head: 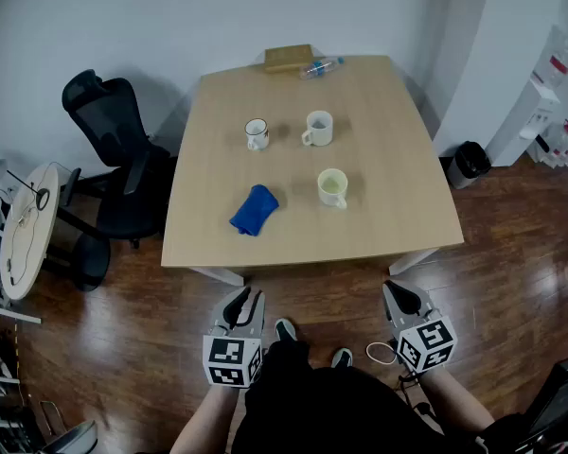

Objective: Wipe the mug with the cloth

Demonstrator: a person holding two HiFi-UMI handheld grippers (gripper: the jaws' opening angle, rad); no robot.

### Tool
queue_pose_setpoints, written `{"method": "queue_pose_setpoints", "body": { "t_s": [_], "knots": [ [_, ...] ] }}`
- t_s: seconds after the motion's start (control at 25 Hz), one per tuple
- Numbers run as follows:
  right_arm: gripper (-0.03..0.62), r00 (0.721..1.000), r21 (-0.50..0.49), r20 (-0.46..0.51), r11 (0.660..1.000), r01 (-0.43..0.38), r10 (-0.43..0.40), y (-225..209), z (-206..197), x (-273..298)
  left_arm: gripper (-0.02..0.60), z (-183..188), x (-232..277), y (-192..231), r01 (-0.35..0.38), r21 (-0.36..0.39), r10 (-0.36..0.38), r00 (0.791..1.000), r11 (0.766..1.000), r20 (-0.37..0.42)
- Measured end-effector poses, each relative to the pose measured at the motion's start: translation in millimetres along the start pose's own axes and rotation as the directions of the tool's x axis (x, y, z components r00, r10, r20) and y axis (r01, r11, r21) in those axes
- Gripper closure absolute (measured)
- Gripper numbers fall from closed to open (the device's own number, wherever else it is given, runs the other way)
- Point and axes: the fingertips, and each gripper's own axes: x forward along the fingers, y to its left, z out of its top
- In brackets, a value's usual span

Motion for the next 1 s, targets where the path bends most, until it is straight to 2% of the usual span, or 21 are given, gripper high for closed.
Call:
{"method": "queue_pose_setpoints", "body": {
  "t_s": [0.28,0.48,0.56,0.64,0.72,0.84,1.0],
  "knots": [
    [0.582,0.997,-0.016,-0.064,0.999,0.036,-0.037,-24,8,76,0.388,1,112,90,0.011,0.042,-0.005,0.991,0.999,-0.131],
    [0.508,0.983,-0.068,-0.161,0.995,0.075,-0.085,-43,22,137,0.379,-4,204,147,0.067,0.140,-0.030,0.967,0.988,-0.254],
    [0.491,0.972,-0.103,-0.210,0.991,0.090,-0.110,-54,19,165,0.360,-12,236,160,0.111,0.163,-0.053,0.944,0.980,-0.325],
    [0.471,0.956,-0.108,-0.264,0.989,0.101,-0.126,-66,10,191,0.312,-24,259,166,0.156,0.171,-0.073,0.908,0.973,-0.413],
    [0.450,0.939,-0.081,-0.316,0.990,0.112,-0.132,-74,-3,213,0.291,-36,274,165,0.190,0.174,-0.083,0.869,0.966,-0.487],
    [0.431,0.917,-0.051,-0.375,0.991,0.124,-0.134,-84,-21,239,0.291,-48,290,158,0.217,0.183,-0.081,0.827,0.959,-0.556],
    [0.428,0.895,-0.067,-0.417,0.988,0.141,-0.156,-99,-39,271,0.296,-67,300,150,0.233,0.182,-0.069,0.775,0.955,-0.628]
  ]
}}
